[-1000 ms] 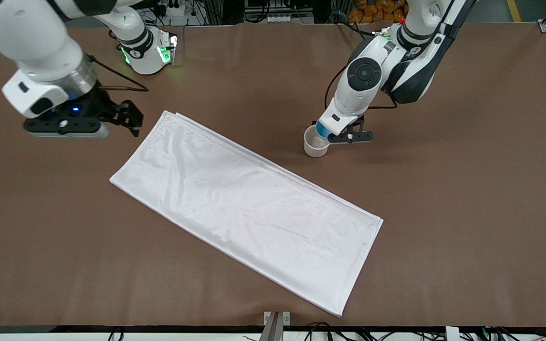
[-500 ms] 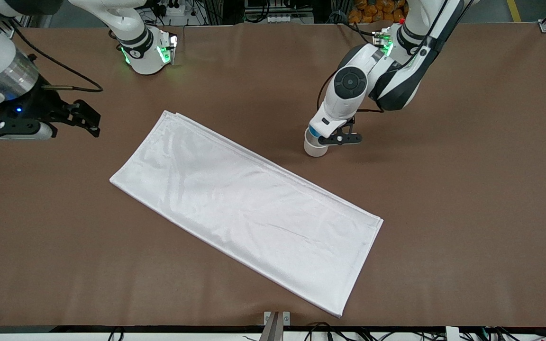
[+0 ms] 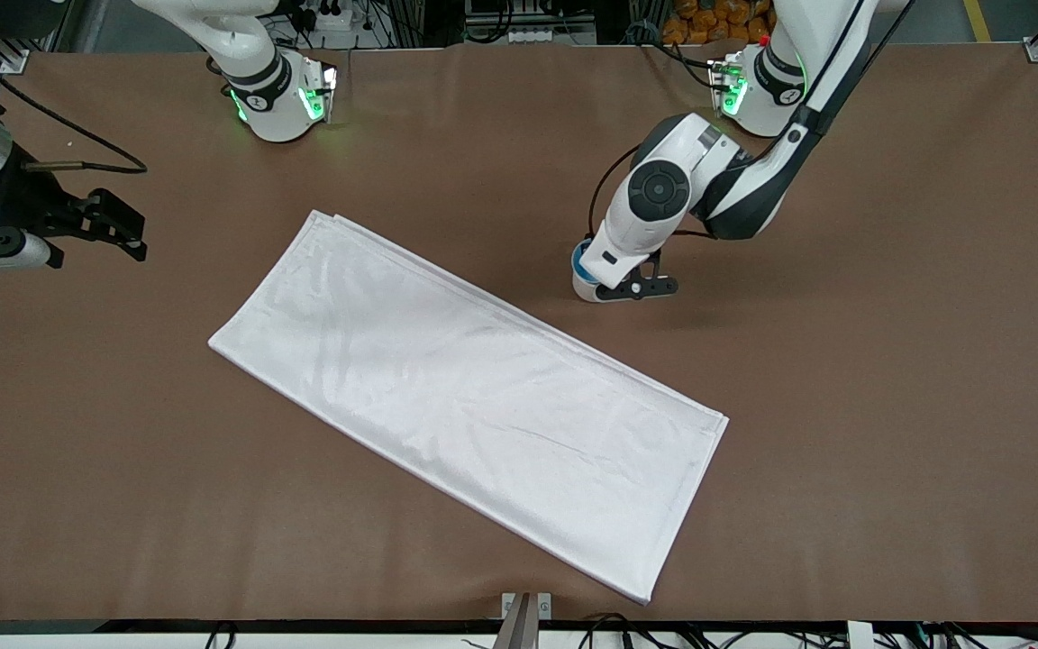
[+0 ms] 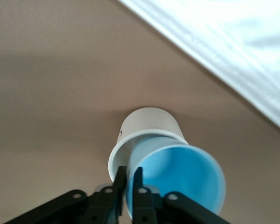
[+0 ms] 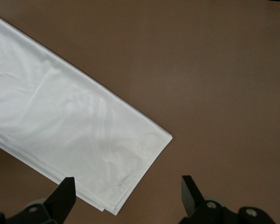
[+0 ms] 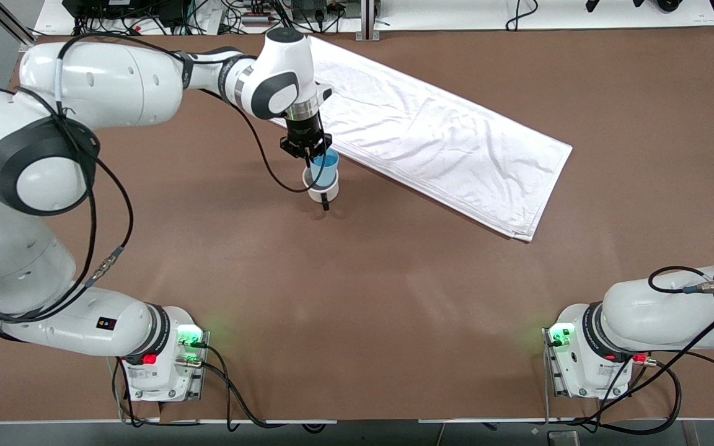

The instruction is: Place blue cup into white mug on table

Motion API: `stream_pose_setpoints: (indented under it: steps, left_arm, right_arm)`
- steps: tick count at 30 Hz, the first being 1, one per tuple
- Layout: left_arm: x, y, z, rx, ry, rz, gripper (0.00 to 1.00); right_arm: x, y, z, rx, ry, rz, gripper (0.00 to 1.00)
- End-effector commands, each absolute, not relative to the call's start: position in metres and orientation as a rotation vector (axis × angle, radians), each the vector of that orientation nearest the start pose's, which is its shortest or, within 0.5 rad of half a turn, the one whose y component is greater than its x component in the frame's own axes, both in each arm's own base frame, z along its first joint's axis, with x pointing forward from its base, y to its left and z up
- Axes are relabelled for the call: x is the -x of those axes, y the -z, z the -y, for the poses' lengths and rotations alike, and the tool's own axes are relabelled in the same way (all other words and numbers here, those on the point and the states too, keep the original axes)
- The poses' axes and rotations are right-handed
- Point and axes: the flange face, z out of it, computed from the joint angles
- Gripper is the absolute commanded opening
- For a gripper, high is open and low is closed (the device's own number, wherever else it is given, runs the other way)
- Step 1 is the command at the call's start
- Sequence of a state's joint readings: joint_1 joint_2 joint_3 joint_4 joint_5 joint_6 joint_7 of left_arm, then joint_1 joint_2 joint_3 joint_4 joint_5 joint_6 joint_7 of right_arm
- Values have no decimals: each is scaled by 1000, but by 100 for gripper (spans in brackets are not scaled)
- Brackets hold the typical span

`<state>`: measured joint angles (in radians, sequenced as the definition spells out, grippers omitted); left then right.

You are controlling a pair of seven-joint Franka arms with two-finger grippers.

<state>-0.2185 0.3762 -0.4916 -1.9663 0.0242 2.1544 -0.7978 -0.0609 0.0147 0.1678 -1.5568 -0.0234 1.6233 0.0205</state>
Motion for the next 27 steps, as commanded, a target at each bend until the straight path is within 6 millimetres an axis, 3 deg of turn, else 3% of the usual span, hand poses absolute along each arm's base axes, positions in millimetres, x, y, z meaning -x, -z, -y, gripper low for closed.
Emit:
stream_pose_setpoints:
  steps: [1, 6, 10, 19, 24, 27]
  left_arm:
    - [-474, -293, 380, 3119, -269, 148, 100]
    - [-479, -299, 373, 3105, -247, 139, 100]
    - [-498, -318, 350, 3092, -169, 129, 100]
    - [-561, -369, 268, 3126, -20, 162, 100]
    - [-582, -381, 224, 3133, 11, 155, 100]
    - [-587, -384, 212, 3137, 17, 133, 100]
  right_arm:
    - [-554, -633, -52, 3134, 96, 152, 100]
    - [-555, -636, -42, 3129, 105, 120, 100]
    - [-555, -641, -41, 3128, 122, 115, 100]
    - [-556, -649, -30, 3113, 147, 71, 100]
    - [-556, -657, -31, 3111, 171, 69, 100]
    - [-555, -661, -34, 3110, 175, 79, 100]
